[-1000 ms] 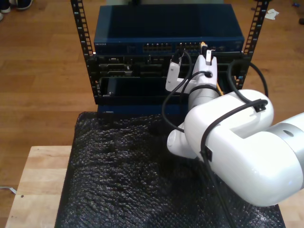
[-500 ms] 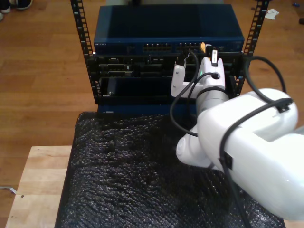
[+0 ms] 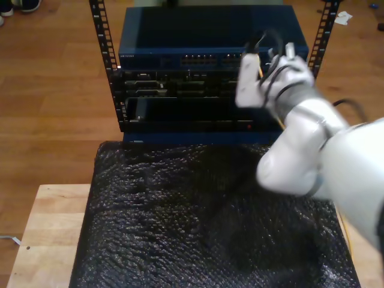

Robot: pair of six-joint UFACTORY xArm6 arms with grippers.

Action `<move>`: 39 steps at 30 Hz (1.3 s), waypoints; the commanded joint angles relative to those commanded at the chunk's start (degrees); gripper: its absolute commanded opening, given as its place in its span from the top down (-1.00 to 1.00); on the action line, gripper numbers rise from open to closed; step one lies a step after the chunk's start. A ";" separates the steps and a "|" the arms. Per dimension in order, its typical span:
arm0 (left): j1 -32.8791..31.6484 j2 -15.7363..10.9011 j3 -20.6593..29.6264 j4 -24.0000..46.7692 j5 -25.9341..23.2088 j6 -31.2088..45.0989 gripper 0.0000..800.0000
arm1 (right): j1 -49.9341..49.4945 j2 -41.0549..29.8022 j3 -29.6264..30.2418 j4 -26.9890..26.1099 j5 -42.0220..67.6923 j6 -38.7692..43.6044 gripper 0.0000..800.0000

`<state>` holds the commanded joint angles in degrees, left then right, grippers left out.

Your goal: Grab the cable and plug it in

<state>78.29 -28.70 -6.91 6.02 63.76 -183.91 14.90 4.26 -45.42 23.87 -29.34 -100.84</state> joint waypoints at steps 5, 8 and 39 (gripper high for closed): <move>0.00 0.00 0.00 0.00 -0.09 0.00 -1.00 | -7.12 -5.36 0.09 -9.41 15.30 0.00 -0.58; 0.00 0.00 0.00 0.00 0.00 0.00 -1.00 | -10.90 -8.26 -0.18 -12.31 23.82 -0.18 -0.62; 0.00 0.00 0.00 0.00 -0.09 0.00 -1.00 | -67.16 -23.56 -1.05 -13.89 97.05 -47.65 -1.00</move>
<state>78.29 -28.70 -6.91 6.02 63.67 -183.91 -52.26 -19.30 -46.47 9.98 67.71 -148.48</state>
